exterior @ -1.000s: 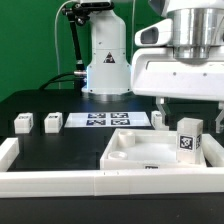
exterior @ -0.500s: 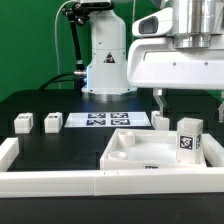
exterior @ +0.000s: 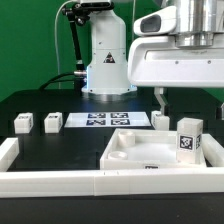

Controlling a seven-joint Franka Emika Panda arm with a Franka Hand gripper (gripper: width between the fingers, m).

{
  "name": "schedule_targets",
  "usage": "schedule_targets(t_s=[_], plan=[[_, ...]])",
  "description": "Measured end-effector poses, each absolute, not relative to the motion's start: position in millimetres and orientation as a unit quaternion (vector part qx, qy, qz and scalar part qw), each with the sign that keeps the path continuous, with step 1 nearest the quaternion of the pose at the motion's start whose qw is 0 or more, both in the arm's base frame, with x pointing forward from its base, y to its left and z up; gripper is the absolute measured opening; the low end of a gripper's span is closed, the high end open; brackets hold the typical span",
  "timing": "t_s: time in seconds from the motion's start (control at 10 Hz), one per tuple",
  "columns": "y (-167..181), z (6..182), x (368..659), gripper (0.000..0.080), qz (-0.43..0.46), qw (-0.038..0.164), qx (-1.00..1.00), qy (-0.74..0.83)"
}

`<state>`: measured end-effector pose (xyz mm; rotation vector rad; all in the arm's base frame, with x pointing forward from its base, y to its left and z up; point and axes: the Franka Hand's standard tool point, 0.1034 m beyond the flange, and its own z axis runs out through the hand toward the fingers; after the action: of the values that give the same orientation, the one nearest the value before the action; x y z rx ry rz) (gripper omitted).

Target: Assemble square table

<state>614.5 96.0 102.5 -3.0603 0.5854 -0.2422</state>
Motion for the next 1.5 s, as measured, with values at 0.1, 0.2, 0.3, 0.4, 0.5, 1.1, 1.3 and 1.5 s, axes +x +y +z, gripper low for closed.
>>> schedule_targets(t_s=[0.1,0.2,0.3,0.4,0.5,1.1,1.3,1.5], plan=[[90.9,108.3,611.9,0.0649,-0.079,0.008,-0.985,0.152],[84.0,113.9,610.8,0.0649,-0.081,0.01,-0.989,0.12],[80.6,116.8,611.0,0.0649,-0.083,0.013,-0.989,0.12],[81.4,115.5,610.3,0.0649,-0.082,0.012,-0.989,0.121],[81.6,115.0,609.6,0.0649,-0.081,0.012,-0.989,0.121],[94.4,111.3,563.8,0.0649,-0.092,0.017,-0.991,0.099],[99.4,101.9,534.2,0.0649,-0.099,0.018,-0.99,0.094],[99.2,100.1,525.7,0.0649,-0.093,0.018,-0.991,0.094]])
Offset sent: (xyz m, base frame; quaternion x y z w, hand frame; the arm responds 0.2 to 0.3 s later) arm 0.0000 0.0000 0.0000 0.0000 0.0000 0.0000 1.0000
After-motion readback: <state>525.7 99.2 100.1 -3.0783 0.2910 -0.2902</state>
